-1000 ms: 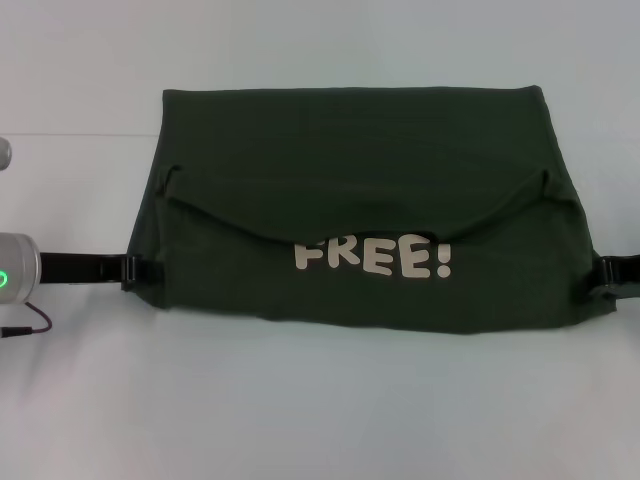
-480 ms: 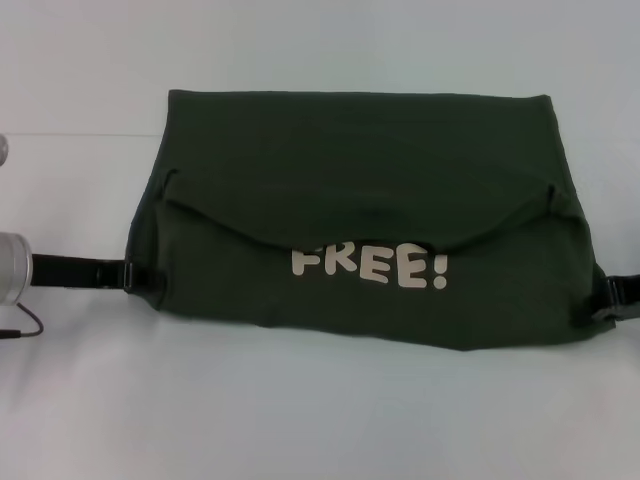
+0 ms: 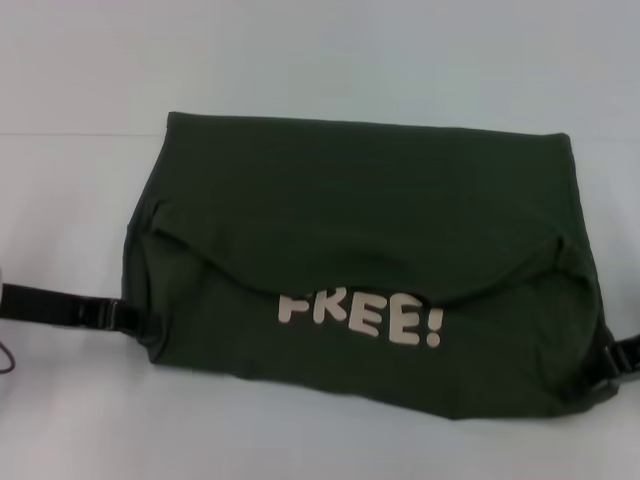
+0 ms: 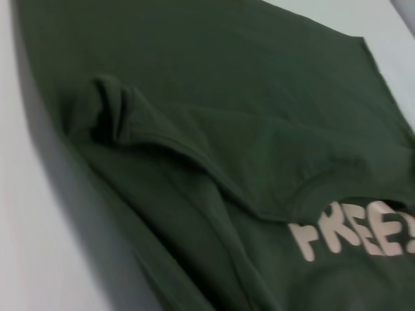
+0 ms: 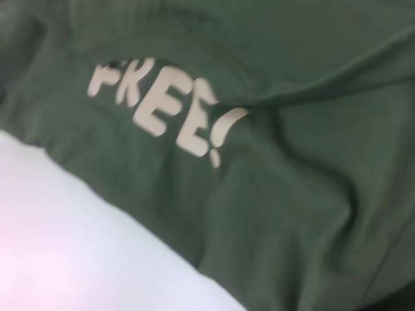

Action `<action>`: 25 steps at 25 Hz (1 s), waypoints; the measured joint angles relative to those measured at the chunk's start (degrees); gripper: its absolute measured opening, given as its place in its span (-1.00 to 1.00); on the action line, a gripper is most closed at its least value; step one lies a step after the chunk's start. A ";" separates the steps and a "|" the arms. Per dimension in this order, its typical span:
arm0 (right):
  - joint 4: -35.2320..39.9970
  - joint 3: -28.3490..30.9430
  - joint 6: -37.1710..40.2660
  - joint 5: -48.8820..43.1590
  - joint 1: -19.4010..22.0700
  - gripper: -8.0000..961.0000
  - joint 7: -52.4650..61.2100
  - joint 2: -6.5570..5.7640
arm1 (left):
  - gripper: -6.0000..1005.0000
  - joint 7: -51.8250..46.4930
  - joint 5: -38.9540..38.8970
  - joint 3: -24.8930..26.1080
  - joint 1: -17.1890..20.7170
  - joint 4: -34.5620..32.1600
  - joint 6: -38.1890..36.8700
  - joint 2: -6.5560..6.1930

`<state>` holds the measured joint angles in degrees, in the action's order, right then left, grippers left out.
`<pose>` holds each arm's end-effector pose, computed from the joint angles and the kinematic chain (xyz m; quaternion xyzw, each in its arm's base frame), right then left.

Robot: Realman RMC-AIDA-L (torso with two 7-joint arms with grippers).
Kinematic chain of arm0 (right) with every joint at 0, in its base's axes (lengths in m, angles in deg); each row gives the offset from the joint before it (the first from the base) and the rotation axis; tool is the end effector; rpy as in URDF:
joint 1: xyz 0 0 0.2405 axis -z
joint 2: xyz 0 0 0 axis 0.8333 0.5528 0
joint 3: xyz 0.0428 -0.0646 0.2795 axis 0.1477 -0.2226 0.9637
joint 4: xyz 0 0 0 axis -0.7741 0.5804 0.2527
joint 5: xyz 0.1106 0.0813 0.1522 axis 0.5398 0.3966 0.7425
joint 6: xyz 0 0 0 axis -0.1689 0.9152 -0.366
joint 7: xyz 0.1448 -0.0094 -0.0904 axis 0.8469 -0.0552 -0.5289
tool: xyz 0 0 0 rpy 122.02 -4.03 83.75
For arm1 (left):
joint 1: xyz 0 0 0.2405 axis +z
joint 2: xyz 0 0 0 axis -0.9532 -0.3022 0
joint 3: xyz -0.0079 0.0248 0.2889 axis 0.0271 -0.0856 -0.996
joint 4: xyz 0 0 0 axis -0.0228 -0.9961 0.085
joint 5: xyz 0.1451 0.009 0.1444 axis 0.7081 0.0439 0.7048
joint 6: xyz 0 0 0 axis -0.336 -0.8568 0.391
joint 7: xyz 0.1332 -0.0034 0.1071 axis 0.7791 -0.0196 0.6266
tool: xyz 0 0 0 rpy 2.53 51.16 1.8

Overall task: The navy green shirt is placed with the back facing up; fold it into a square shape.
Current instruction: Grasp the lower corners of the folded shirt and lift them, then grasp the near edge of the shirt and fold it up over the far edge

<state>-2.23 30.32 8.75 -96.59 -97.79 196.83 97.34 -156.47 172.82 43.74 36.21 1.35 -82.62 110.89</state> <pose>0.3069 0.3652 -0.0013 -0.8137 0.5738 -0.0725 0.0573 -0.3252 0.3689 0.0029 -0.8232 -0.5473 -0.0729 0.1323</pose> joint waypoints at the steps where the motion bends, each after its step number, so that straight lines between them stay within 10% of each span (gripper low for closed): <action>1: -0.16 -0.27 2.54 -0.02 0.21 -0.90 -1.44 0.00 | -0.96 0.07 0.79 0.80 -0.02 -0.24 -1.87 -0.23; 25: -0.42 -5.40 12.66 -3.74 2.77 -0.90 -8.61 -0.61 | -0.96 4.59 15.10 7.53 0.90 -1.73 -28.10 -2.27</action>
<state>-2.65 24.92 21.41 -100.34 -95.02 188.22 96.73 -151.88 187.92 51.28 37.12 -0.38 -110.72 108.62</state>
